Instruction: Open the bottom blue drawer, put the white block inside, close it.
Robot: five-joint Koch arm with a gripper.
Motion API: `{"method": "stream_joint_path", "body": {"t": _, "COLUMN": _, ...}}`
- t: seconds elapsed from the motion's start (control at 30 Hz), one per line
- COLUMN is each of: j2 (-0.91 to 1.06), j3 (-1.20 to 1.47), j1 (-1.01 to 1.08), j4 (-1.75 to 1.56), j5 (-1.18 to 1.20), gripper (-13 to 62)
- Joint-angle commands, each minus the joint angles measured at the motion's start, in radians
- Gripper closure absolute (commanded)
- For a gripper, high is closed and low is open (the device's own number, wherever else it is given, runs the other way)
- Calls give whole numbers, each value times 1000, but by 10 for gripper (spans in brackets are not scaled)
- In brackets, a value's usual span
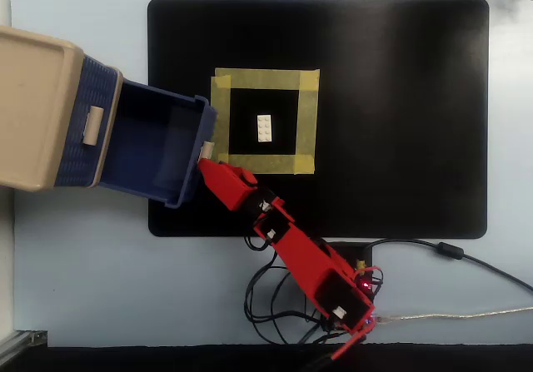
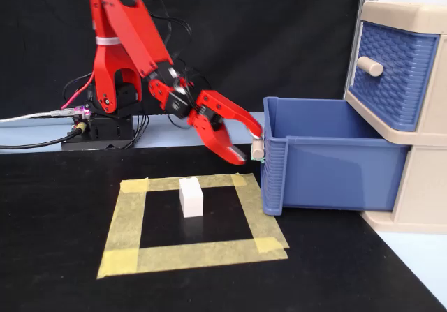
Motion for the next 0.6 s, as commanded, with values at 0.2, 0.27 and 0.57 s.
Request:
{"method": "stream_joint_path", "body": {"t": 0.2, "j2": 275, "j3": -755, "j1": 81, "j4": 1476, "j5": 259, "gripper": 157}}
{"method": "stream_joint_path", "body": {"t": 0.27, "j2": 153, "j3": -936, "j1": 146, "j4": 1681, "j5": 420, "gripper": 157}}
{"method": "stream_joint_path", "body": {"t": 0.57, "j2": -213, "j3": -1104, "j1": 336, "j4": 1654, "j5": 881, "gripper": 157}}
